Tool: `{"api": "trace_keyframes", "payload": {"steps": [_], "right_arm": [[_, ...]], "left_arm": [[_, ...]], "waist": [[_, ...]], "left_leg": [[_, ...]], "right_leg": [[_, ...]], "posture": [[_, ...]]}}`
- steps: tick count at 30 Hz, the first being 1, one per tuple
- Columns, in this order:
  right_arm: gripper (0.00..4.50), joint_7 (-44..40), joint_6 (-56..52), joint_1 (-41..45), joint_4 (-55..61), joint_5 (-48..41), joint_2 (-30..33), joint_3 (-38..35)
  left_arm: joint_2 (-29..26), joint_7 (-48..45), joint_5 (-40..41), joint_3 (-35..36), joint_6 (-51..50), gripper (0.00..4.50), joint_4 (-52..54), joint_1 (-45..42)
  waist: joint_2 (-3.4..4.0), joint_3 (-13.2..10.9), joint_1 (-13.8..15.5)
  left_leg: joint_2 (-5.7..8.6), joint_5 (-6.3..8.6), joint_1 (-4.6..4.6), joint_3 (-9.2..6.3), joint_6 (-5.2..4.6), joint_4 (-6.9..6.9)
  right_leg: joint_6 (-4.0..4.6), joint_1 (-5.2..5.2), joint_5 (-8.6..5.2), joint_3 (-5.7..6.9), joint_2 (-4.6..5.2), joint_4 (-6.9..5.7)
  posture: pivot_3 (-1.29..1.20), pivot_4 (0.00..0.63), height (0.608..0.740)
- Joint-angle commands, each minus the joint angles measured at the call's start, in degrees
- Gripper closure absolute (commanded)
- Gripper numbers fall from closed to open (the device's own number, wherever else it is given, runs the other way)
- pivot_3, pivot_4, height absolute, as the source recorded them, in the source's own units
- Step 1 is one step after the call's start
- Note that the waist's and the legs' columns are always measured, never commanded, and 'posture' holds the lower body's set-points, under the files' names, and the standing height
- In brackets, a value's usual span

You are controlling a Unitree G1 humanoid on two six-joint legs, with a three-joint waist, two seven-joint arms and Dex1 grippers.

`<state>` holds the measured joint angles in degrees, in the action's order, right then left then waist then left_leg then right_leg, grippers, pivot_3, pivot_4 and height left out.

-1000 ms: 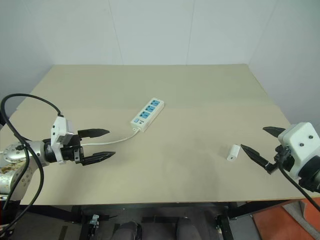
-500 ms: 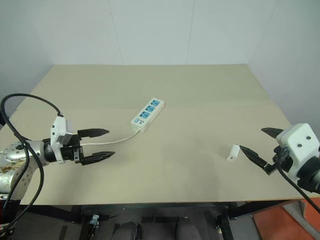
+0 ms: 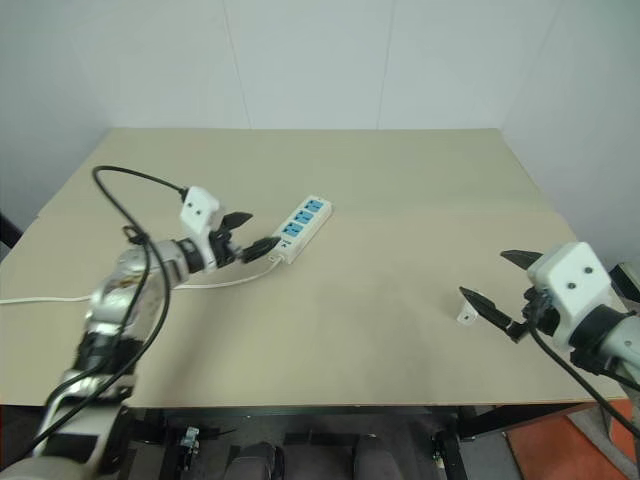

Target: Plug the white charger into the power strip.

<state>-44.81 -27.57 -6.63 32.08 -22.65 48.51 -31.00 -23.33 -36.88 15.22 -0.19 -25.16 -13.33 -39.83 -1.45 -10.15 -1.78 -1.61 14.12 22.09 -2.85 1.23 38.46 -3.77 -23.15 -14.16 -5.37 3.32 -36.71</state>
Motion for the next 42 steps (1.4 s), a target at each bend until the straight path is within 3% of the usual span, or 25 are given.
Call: {"api": "trace_keyframes", "payload": {"steps": [1, 8, 15, 36, 41, 42], "right_arm": [[0.07, 1.42, 1.18, 1.71, 2.04, 0.30, 0.12, 0.93], [0.07, 2.83, 0.53, 2.46, 3.28, 0.09, -0.04, 2.24], [0.07, 3.43, 0.11, 1.17, 5.17, -0.47, -0.84, 2.41], [0.07, 3.72, 0.05, 1.62, 5.65, -1.13, -0.94, 3.31], [0.00, 4.04, 0.12, 1.92, 5.75, -1.26, -0.93, 3.77], [0.00, 4.11, 0.15, 2.00, 5.74, -1.29, -0.93, 3.88]], "left_arm": [[4.34, 3.65, -3.51, -0.74, 7.77, 0.00, -9.75, -4.24], [10.89, 5.35, -8.28, -2.33, 18.89, 0.00, -26.15, -9.44], [12.96, 11.09, -10.50, -0.75, 24.11, 0.00, -36.65, -12.31], [14.71, 10.72, -12.03, -1.17, 16.37, 0.00, -41.38, -10.62], [15.15, 8.65, -12.29, -1.77, 16.57, 1.14, -41.29, -10.64], [15.18, 8.36, -12.27, -1.83, 16.62, 1.18, -41.23, -10.64]], "waist": [[-0.01, 0.00, -0.05], [-0.05, -0.03, 0.08], [-0.06, -0.04, 0.38], [-0.05, -0.02, 0.90], [-0.02, 0.01, 0.90], [-0.02, 0.01, 0.90]], "left_leg": [[0.00, 0.00, -0.01, 0.00, 0.00, 0.00], [0.04, 0.00, 0.06, -0.02, 0.00, -0.02], [0.05, 0.00, 0.06, -0.05, 0.00, -0.02], [0.07, 0.00, -0.03, -0.05, 0.00, -0.02], [0.08, 0.00, -0.06, -0.05, 0.01, -0.02], [0.08, 0.00, -0.07, -0.05, 0.00, -0.02]], "right_leg": [[0.01, 0.00, 0.00, 0.00, 0.00, 0.01], [0.17, -0.04, 0.10, 0.00, 0.01, 0.03], [-0.01, -0.04, 0.01, 0.01, 0.02, 0.02], [-0.04, 0.04, 0.00, 0.01, 0.02, 0.00], [-0.04, 0.07, 0.00, 0.01, 0.02, 0.00], [-0.04, 0.08, 0.00, 0.01, 0.02, 0.00]], "posture": [[0.00, 0.150, 0.740], [0.00, 0.150, 0.740], [0.00, 0.150, 0.740], [0.00, 0.150, 0.740], [0.00, 0.150, 0.740], [0.00, 0.150, 0.740]]}}
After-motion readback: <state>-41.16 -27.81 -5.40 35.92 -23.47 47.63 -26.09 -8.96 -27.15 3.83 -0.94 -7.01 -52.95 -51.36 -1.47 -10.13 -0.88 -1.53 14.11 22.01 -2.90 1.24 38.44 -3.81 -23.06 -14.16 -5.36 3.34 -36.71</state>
